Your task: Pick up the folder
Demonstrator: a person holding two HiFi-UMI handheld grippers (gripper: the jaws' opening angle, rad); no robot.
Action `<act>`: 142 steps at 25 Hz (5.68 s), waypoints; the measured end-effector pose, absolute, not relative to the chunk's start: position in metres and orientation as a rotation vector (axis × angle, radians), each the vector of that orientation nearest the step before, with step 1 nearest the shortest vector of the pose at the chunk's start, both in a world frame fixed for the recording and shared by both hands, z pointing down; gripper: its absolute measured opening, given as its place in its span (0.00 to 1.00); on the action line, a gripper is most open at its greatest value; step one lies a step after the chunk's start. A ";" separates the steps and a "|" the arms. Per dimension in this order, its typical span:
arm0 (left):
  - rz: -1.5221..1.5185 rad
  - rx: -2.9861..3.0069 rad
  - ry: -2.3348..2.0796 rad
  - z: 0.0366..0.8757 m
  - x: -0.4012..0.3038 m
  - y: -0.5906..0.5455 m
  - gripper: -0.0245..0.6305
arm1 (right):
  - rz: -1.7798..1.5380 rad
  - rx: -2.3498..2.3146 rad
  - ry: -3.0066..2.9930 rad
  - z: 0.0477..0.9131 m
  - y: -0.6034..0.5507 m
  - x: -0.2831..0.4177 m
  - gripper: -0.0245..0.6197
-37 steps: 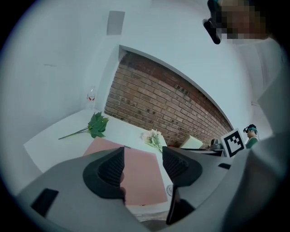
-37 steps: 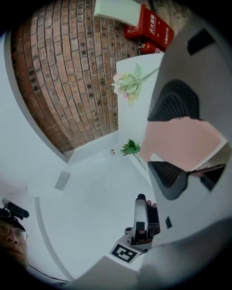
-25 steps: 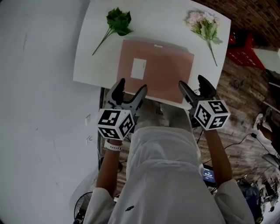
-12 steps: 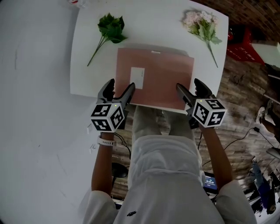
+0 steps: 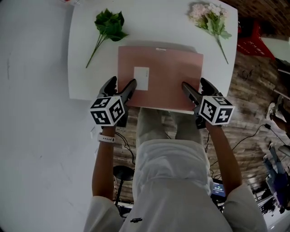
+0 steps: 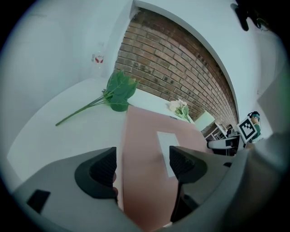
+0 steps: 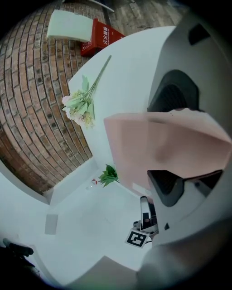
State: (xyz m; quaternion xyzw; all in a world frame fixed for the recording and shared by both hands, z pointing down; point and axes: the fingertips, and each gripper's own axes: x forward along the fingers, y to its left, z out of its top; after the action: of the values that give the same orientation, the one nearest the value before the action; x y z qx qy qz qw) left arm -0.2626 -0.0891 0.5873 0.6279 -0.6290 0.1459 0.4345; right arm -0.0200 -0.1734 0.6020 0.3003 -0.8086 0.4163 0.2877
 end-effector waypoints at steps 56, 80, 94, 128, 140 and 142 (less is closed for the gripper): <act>0.003 1.584 -1.696 0.481 -0.204 -0.089 0.57 | 0.763 0.769 -2.442 0.476 -0.205 0.012 0.61; -0.101 1.875 -1.970 0.282 -0.157 -0.092 0.57 | 0.530 0.826 -2.824 0.294 -0.211 0.058 0.61; -0.157 1.948 -2.113 0.208 -0.136 -0.084 0.57 | 0.446 0.807 -2.987 0.225 -0.215 0.074 0.61; -0.238 1.932 -2.128 0.204 -0.141 -0.082 0.57 | 0.349 0.826 -2.998 0.207 -0.217 0.069 0.60; -0.228 1.931 -2.114 0.201 -0.138 -0.083 0.57 | 0.368 0.840 -2.987 0.203 -0.215 0.073 0.60; -0.230 1.925 -2.115 0.202 -0.138 -0.083 0.57 | 0.365 0.836 -2.987 0.203 -0.216 0.072 0.60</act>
State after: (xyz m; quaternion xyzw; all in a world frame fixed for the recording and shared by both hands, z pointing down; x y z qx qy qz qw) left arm -0.1385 -0.0826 0.2020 0.6646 -0.7305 -0.0794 0.1358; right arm 0.0724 -0.2156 0.2033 0.2675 -0.9564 0.1169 0.0090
